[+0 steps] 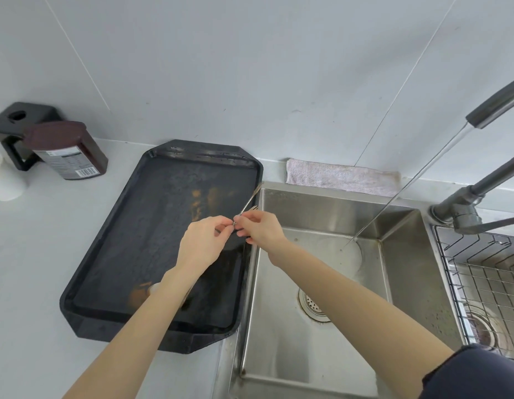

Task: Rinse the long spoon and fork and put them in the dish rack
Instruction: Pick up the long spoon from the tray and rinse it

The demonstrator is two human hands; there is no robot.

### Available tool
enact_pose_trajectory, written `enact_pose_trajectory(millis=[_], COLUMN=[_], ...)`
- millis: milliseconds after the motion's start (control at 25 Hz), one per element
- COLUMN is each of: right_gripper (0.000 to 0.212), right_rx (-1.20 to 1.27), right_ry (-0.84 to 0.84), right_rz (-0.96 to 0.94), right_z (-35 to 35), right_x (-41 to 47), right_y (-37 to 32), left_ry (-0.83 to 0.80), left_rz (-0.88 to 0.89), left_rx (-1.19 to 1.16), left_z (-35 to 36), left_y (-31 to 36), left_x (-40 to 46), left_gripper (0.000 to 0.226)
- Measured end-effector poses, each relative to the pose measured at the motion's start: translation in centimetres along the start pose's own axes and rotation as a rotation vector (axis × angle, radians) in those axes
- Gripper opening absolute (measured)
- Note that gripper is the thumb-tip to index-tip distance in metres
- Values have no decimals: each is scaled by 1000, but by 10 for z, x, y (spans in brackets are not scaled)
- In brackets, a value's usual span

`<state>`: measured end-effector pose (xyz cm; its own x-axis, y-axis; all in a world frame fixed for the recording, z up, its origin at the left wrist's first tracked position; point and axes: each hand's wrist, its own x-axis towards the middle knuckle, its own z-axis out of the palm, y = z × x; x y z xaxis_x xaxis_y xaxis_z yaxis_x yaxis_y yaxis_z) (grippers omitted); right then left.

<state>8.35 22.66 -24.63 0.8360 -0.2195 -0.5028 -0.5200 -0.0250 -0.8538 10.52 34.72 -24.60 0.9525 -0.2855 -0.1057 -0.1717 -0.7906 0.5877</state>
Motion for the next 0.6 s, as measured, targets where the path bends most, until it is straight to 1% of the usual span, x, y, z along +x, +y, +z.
enact_pose_trajectory(millis=[80,240,360,600], right_gripper=[9,16,21,22], right_rx=[21,50,98,140], right_ry=[10,53,94,201], right_rz=[-30,-94,-140,-168], right_z=[-10,-39,-67,-127], right_x=[-6,-25,-41,-68], right_y=[-1,-4,-6,4], left_ry=[-15,-40,-62,-171], left_rz=[25,47,78,152], left_rx=[-13,-146,-203,-341], left_z=[-1,-1,6,38], left_y=[11,44,72,130], left_x=[-3,-15,-22,-38], left_gripper=[25,26,25,24])
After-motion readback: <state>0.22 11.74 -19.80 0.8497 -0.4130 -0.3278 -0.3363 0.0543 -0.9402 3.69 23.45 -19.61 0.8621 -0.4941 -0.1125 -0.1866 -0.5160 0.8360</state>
